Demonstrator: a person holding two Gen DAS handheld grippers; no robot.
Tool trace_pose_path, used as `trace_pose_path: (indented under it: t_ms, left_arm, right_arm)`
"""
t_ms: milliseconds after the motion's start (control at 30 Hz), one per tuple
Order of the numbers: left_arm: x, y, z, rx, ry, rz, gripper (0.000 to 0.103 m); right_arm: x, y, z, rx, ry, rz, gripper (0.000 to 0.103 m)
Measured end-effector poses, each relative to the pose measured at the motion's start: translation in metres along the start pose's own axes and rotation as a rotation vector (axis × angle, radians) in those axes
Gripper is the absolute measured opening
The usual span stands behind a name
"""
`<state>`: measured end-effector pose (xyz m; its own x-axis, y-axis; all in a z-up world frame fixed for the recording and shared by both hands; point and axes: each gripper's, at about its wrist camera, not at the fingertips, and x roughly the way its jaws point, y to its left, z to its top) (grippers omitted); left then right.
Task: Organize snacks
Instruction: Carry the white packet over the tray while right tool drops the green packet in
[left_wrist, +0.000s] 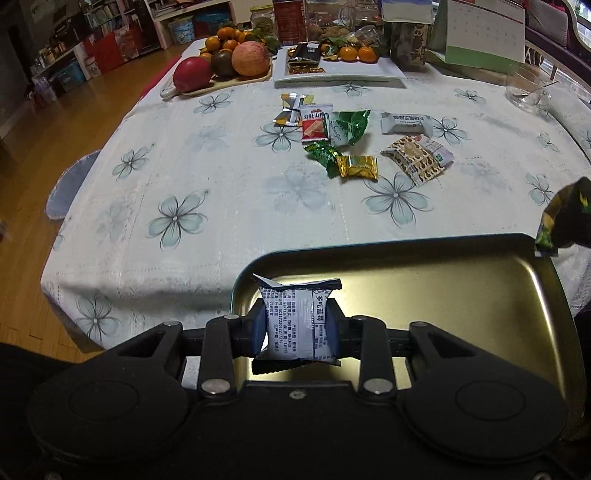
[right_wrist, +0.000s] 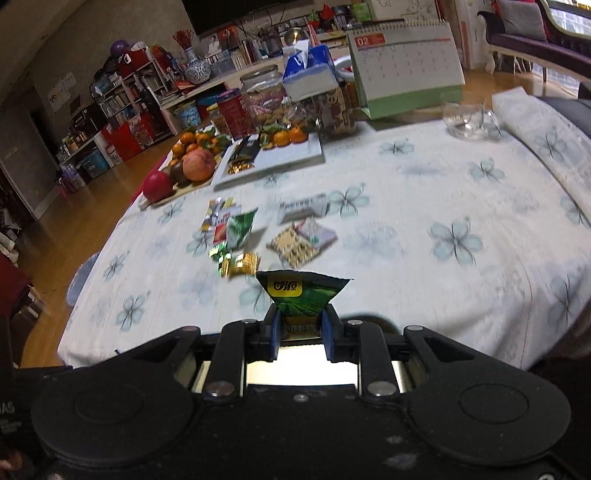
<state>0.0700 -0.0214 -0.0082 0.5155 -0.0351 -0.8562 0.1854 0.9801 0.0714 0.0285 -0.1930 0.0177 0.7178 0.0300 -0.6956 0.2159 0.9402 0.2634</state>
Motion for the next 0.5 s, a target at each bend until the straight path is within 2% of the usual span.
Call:
trace_pose_path:
  t_ms: [233,500]
  left_arm:
    - [-0.006,-0.003,-0.028,-0.029,0.013,0.034,0.040]
    - [-0.013,-0.004,-0.051,-0.080,0.042,0.003,0.041]
  right_arm:
    - [-0.024,-0.006,-0.033,0.032,0.022,0.009,0.024]
    - [-0.035,0.014,-0.059,-0.043,0.037,0.043,0.024]
